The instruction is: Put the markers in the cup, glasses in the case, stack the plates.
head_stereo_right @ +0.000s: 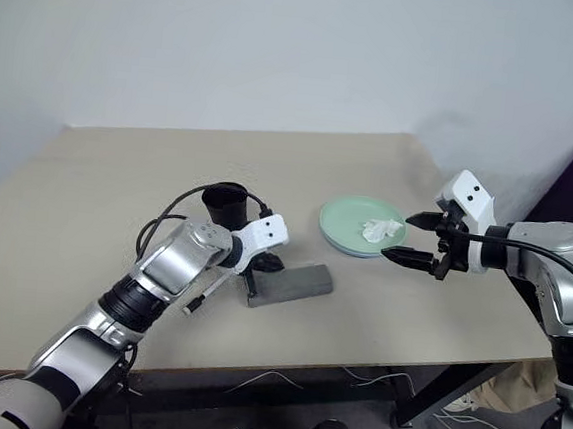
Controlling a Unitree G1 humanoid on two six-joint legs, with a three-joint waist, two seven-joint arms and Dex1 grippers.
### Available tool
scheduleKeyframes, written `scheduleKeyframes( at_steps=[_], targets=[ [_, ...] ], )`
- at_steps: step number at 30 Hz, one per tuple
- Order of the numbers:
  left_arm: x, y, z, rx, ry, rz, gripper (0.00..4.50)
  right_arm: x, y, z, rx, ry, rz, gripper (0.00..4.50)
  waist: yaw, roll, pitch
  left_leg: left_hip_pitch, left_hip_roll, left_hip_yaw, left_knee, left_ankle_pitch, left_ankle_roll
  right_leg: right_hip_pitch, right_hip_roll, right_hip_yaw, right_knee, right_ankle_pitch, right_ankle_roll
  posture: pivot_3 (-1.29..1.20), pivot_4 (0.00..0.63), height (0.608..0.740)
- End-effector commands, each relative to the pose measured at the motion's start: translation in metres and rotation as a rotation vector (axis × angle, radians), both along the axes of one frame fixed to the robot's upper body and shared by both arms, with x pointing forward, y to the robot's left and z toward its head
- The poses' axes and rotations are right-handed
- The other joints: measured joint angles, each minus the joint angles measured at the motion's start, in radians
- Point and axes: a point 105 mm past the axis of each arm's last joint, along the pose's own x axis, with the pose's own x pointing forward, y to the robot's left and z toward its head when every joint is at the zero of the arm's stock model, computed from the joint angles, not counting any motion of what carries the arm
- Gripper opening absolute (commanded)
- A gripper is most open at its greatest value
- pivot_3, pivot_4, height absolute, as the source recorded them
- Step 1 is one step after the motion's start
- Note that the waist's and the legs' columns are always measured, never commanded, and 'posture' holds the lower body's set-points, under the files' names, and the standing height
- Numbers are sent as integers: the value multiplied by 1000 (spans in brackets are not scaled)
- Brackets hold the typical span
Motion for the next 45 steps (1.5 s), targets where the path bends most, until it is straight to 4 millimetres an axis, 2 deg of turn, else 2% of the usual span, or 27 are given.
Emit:
scheduleKeyframes(
  at_steps=[1,6,10,19,33,45],
  targets=[
    [5,11,23,-42,-23,76,1287,2,3,12,2,-50,13,4500,0,0,0,0,0,0,0,0,0,0,0,0,0,0,0,0,0,727],
    [6,34,24,1,-5,190,3109,3,4,11,5,-48,17,4500,0,0,0,0,0,0,0,0,0,0,0,0,0,0,0,0,0,727],
    [3,43,19,37,39,257,4478,4,6,12,6,-48,24,4500,1,0,0,0,0,0,0,0,0,0,0,0,0,0,0,0,0,727],
    [-5,50,4,105,153,334,4478,5,10,11,5,-45,43,4500,0,0,0,0,0,-1,0,0,0,0,0,0,0,0,0,0,0,727],
    [-12,65,-23,174,236,408,4478,1,8,9,-2,-29,49,4500,-1,0,0,4,1,0,0,0,0,2,0,0,0,0,0,0,0,727],
    [-1,72,0,97,184,464,4478,3,13,8,-5,-24,68,4500,-2,-1,0,9,2,1,-1,0,0,4,0,-1,0,0,0,0,0,727]
  ],
)
